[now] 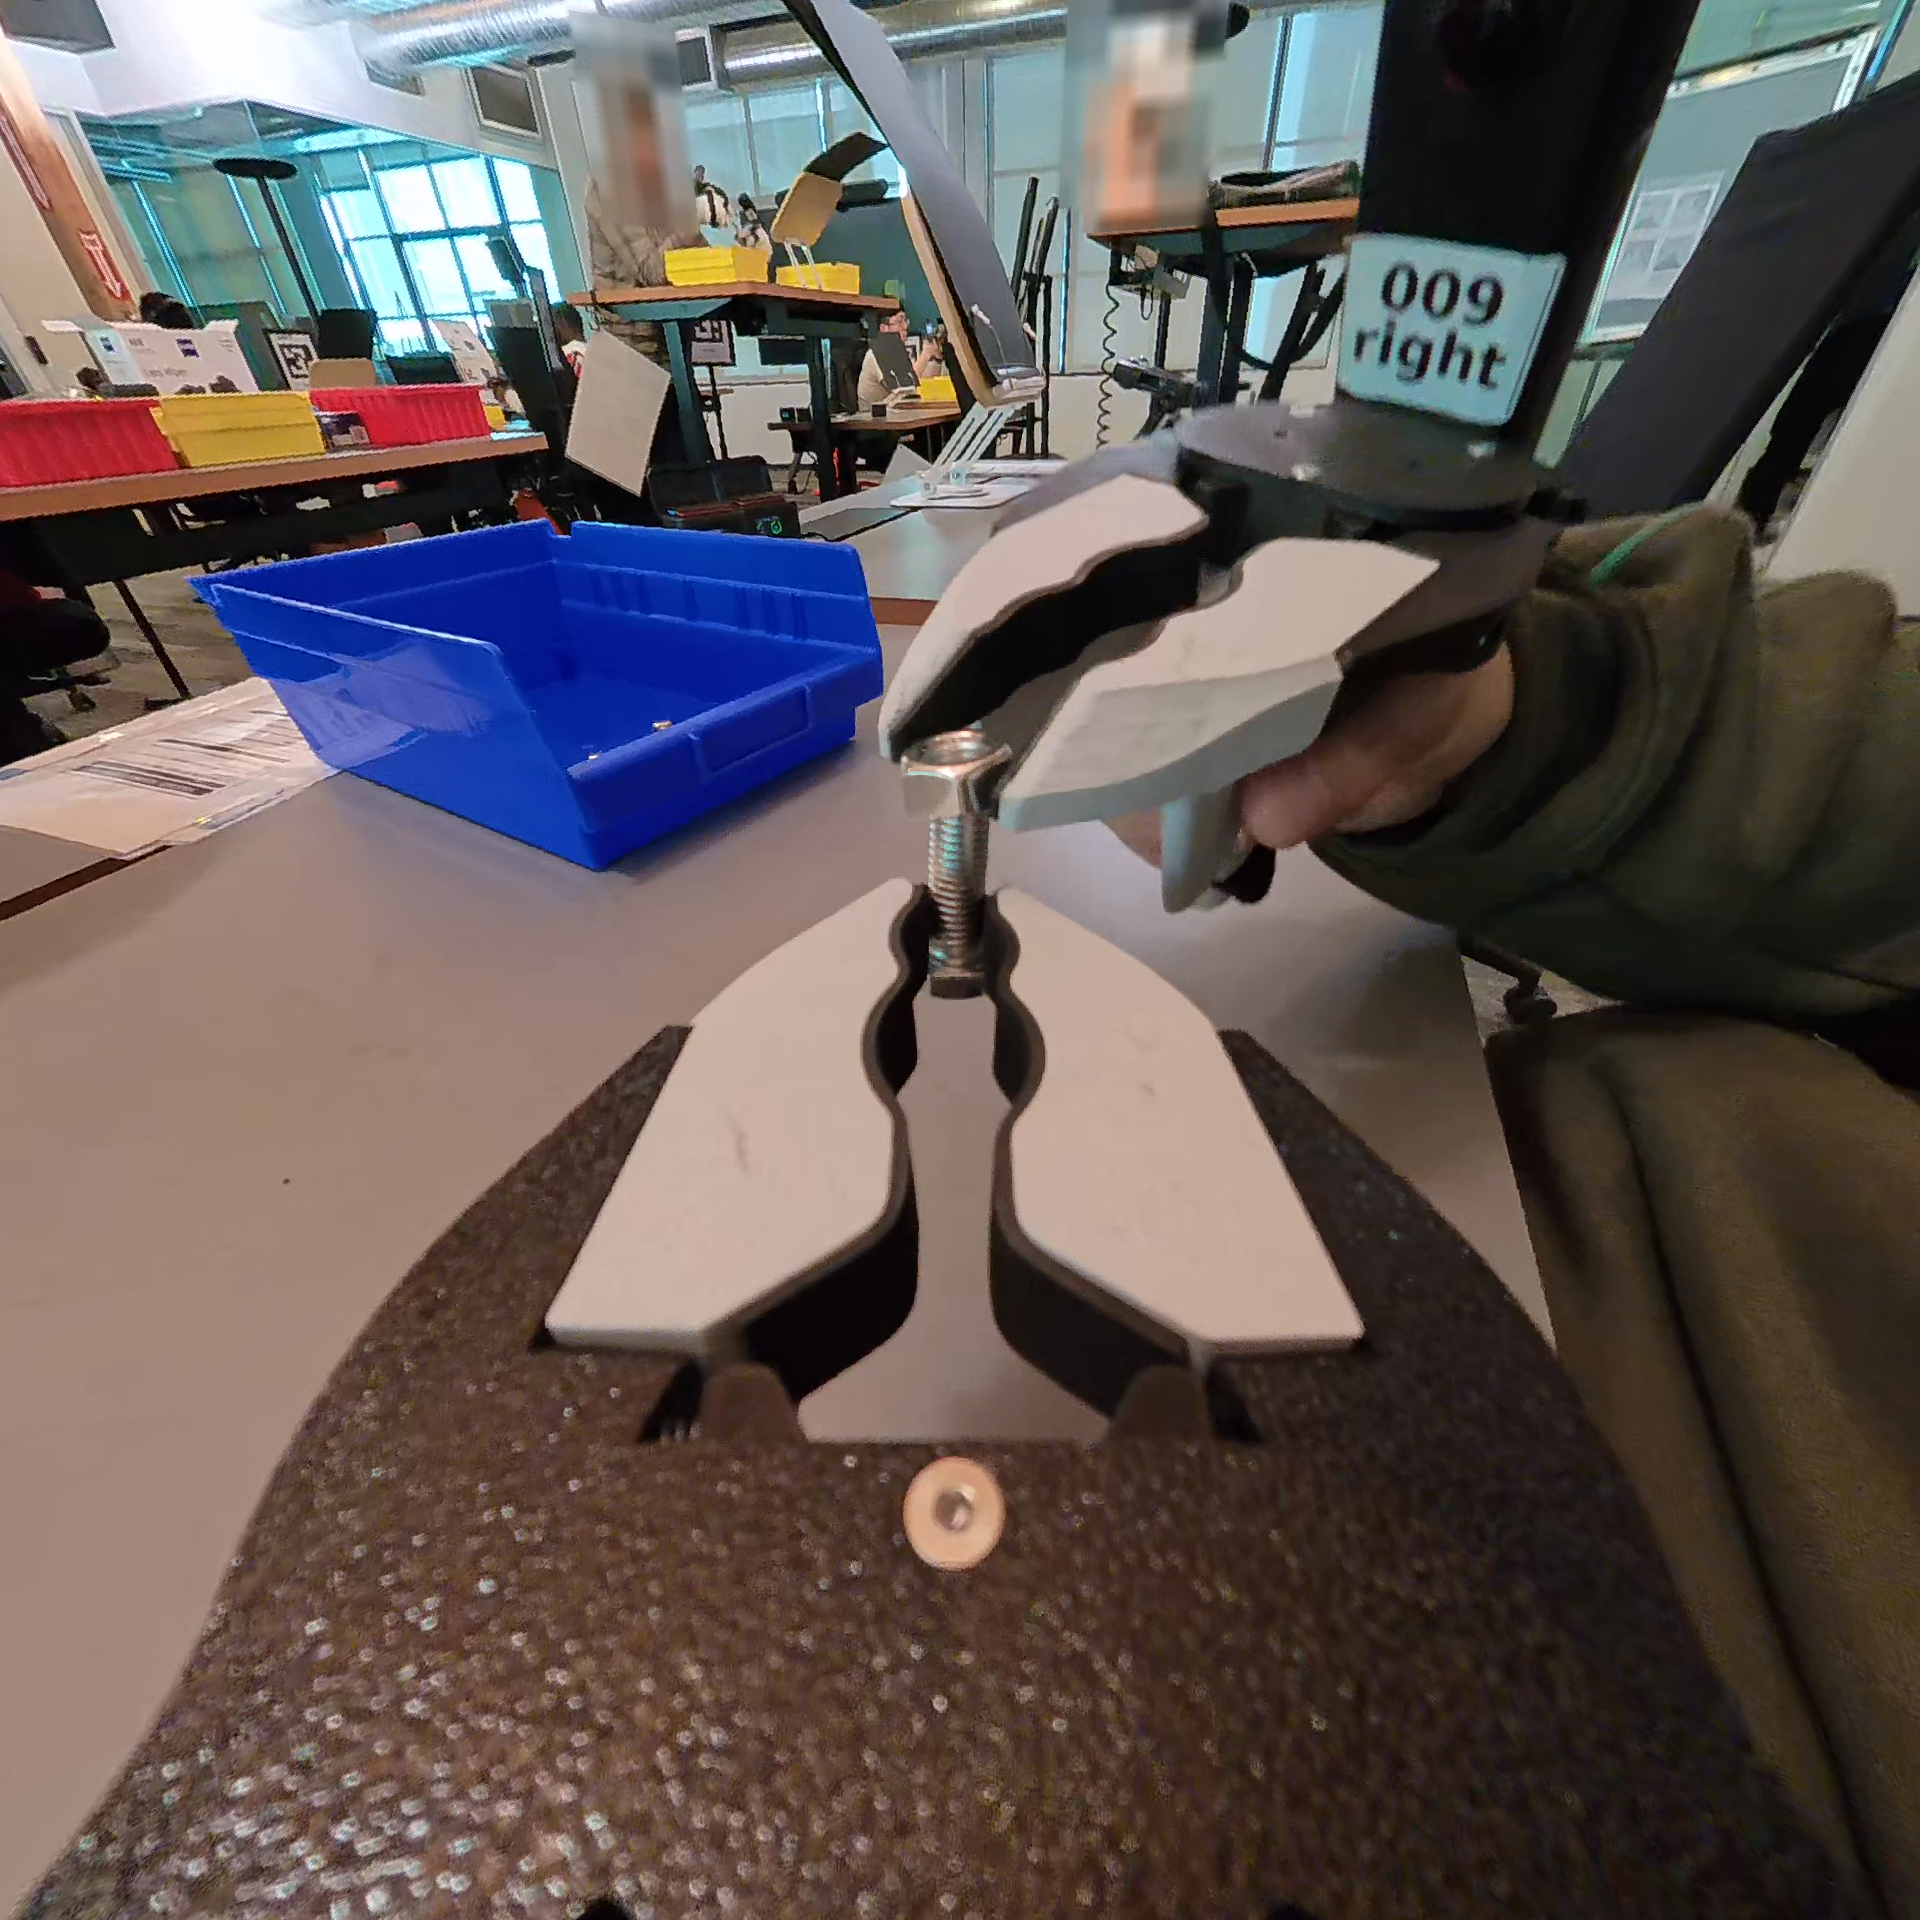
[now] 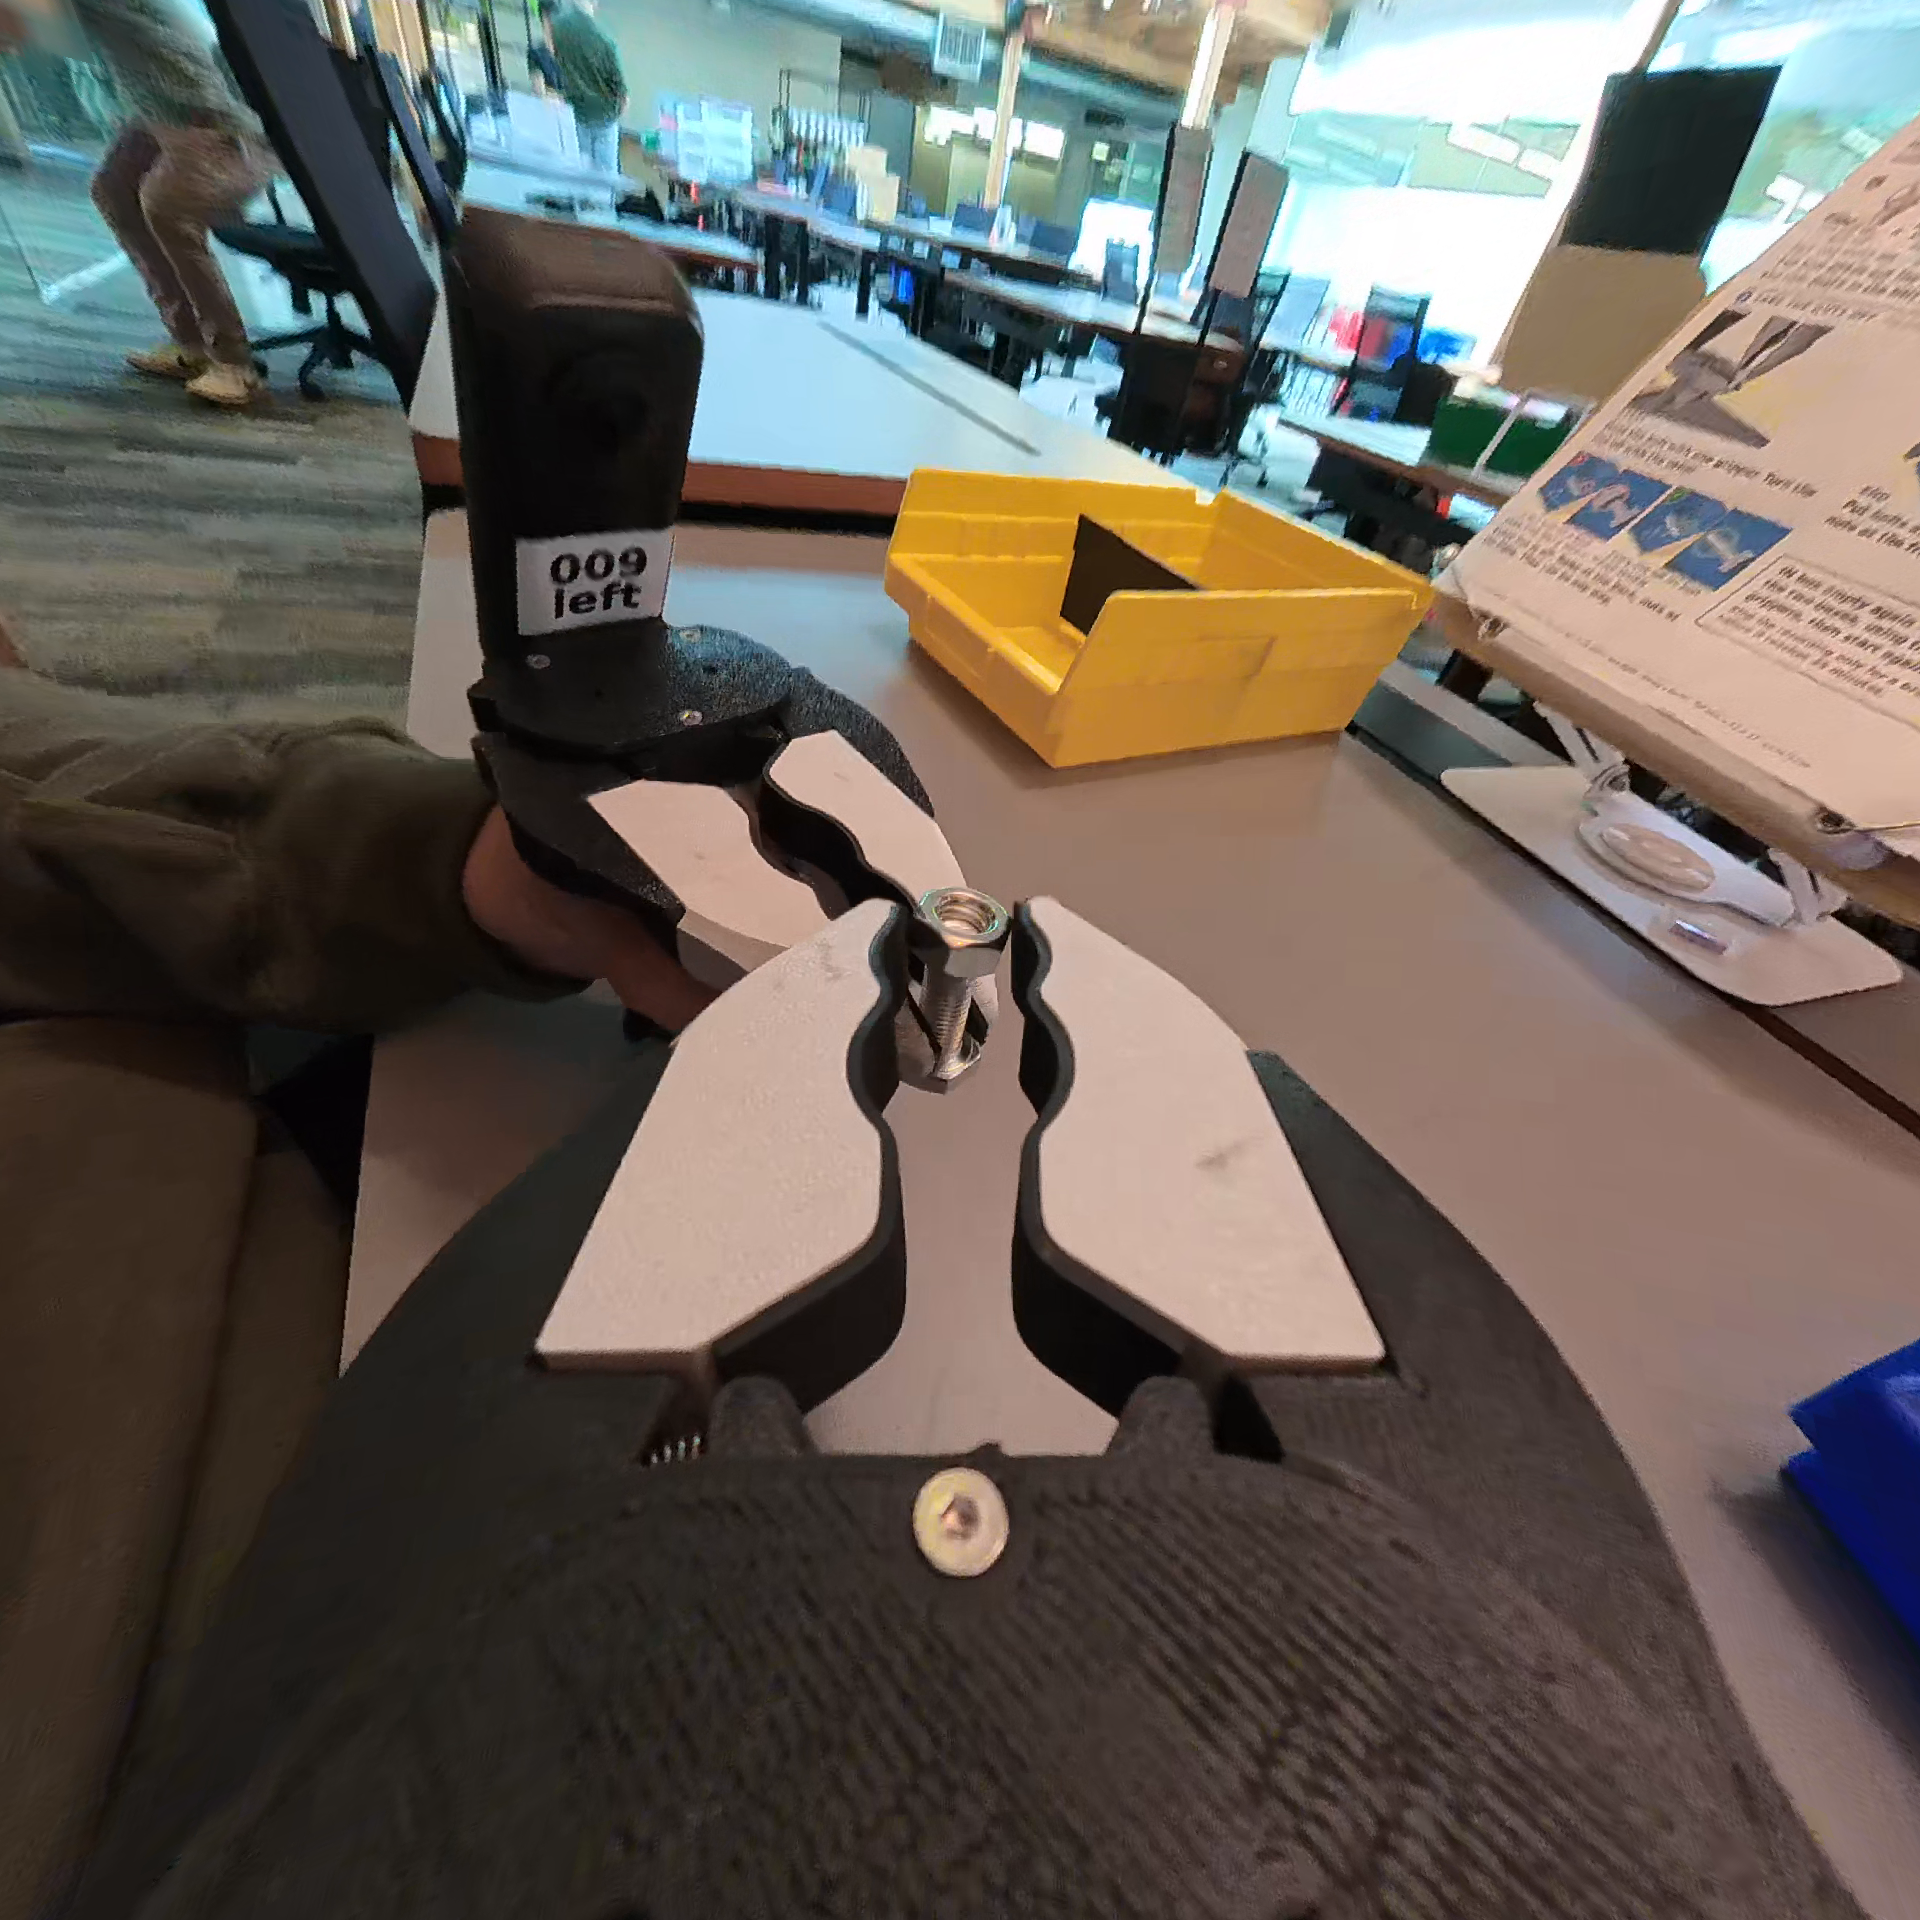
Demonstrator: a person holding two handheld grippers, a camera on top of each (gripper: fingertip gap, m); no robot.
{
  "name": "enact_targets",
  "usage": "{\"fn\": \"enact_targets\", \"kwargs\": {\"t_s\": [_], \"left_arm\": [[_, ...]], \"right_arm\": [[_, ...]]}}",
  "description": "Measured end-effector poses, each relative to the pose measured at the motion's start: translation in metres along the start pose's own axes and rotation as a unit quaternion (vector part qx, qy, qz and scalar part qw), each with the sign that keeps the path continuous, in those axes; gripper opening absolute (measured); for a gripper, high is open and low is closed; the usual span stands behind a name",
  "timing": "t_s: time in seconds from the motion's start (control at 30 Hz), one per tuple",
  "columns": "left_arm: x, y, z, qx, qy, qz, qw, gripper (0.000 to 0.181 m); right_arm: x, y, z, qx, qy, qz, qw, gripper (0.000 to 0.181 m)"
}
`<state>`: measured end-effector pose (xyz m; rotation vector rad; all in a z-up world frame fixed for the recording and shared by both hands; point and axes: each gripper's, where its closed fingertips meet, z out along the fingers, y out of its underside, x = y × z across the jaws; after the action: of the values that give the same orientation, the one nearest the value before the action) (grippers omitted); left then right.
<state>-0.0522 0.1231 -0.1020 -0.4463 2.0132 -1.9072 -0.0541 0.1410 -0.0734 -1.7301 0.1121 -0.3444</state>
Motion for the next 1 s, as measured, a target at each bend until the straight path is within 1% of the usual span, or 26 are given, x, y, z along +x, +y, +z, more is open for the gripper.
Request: {"fn": "enact_targets", "kwargs": {"t_s": [0.13,0.37,0.5,0.63,0.77,0.83,1.0], "left_arm": [[-0.001,-0.005,-0.002,0.021,0.008,-0.030,0.999,0.009],[-0.001,-0.010,-0.003,0.044,0.020,-0.061,0.997,0.009],[0.001,-0.012,-0.004,0.057,0.036,-0.073,0.995,0.009],[0.001,-0.012,-0.004,0.052,0.027,-0.055,0.997,0.009],[-0.004,-0.011,-0.004,0.033,-0.015,0.004,0.999,0.009],[-0.005,-0.013,-0.004,0.029,-0.024,0.020,0.999,0.009],[0.000,-0.015,-0.003,0.048,0.003,-0.020,0.999,0.009]], "right_arm": [[0.001,-0.007,0.002,0.066,0.020,0.015,0.998,0.019],[0.003,-0.012,0.004,0.107,0.043,0.018,0.993,0.019],[0.002,-0.015,0.003,0.135,0.027,0.052,0.989,0.019],[0.001,-0.016,0.002,0.156,0.007,0.098,0.983,0.018],[0.003,-0.015,0.002,0.164,0.001,0.128,0.978,0.018],[0.003,-0.016,0.002,0.167,0.004,0.126,0.978,0.018],[0.001,-0.019,0.000,0.178,0.009,0.098,0.979,0.018]]}}
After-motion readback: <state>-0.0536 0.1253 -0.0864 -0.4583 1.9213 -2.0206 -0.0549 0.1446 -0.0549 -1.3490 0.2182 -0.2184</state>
